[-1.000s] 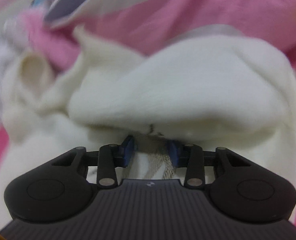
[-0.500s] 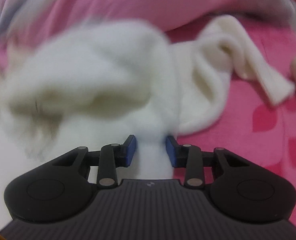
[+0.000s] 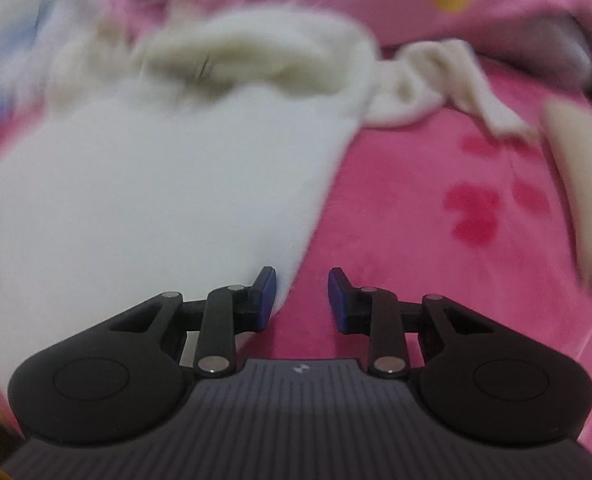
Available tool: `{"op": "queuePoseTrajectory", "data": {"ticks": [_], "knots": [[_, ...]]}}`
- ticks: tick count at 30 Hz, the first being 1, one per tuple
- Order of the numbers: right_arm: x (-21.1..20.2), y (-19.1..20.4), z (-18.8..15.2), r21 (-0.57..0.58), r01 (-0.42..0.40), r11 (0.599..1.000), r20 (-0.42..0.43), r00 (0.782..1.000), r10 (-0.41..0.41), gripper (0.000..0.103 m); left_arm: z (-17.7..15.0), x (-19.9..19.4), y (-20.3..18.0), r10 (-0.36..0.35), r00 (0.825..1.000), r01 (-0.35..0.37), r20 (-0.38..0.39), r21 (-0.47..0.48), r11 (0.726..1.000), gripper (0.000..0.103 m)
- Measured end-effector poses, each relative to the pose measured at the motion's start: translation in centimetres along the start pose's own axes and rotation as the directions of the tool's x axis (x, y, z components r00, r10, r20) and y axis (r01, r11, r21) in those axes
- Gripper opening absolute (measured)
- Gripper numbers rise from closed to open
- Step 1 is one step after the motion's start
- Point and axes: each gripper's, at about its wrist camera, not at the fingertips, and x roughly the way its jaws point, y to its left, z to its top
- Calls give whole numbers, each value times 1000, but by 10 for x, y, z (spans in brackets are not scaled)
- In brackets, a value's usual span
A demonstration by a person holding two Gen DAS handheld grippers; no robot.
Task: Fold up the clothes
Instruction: 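Release the sweater and lift the right gripper away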
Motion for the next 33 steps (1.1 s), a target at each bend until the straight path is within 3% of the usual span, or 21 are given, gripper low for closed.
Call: {"op": "queuePoseTrajectory", "data": {"ticks": [2, 6, 10, 11, 15, 18, 20, 22, 23, 27, 33], "knots": [[-25, -3, -4, 78, 22, 997, 76, 997, -28, 25, 1, 1, -2, 10, 1000, -10, -5, 0, 1000, 80], [-66, 24, -26, -12, -98, 995, 206, 974, 99, 25, 2, 2, -4, 28, 1000, -28, -7, -10, 1000, 80], [-44, 57, -73, -156, -95, 983, 101, 989, 111, 25, 3, 3, -7, 46, 999, -46, -10, -21, 999, 81], [-42, 61, -84, -177, -61, 982, 139, 987, 86, 26, 3, 3, -8, 51, 999, -51, -11, -22, 998, 81], [-65, 70, -82, -82, -28, 996, 192, 980, 44, 27, 7, 2, -12, 79, 997, -79, -26, -13, 997, 81], [-84, 87, -96, -99, -70, 993, 288, 953, 96, 27, 5, 1, -15, 99, 995, -100, -25, -26, 995, 81], [-75, 100, -109, -126, -57, 990, 250, 964, 87, 26, 3, -1, -17, 107, 994, -108, -21, -44, 993, 81], [-65, 105, -127, -142, 24, 990, 221, 975, 8, 27, 1, -4, -19, 112, 993, -113, -20, -50, 992, 82], [-67, 108, -132, -128, 37, 991, 250, 968, -3, 27, 0, -7, -20, 115, 993, -116, -21, -50, 992, 82], [-87, 113, -123, -27, 57, 998, 221, 974, -50, 27, -6, -27, -21, 131, 991, -132, -10, -74, 989, 82], [-94, 138, -99, 80, 27, 996, 288, 956, -49, 29, -3, -49, -9, 185, 982, -179, 34, -135, 975, 82]]}}
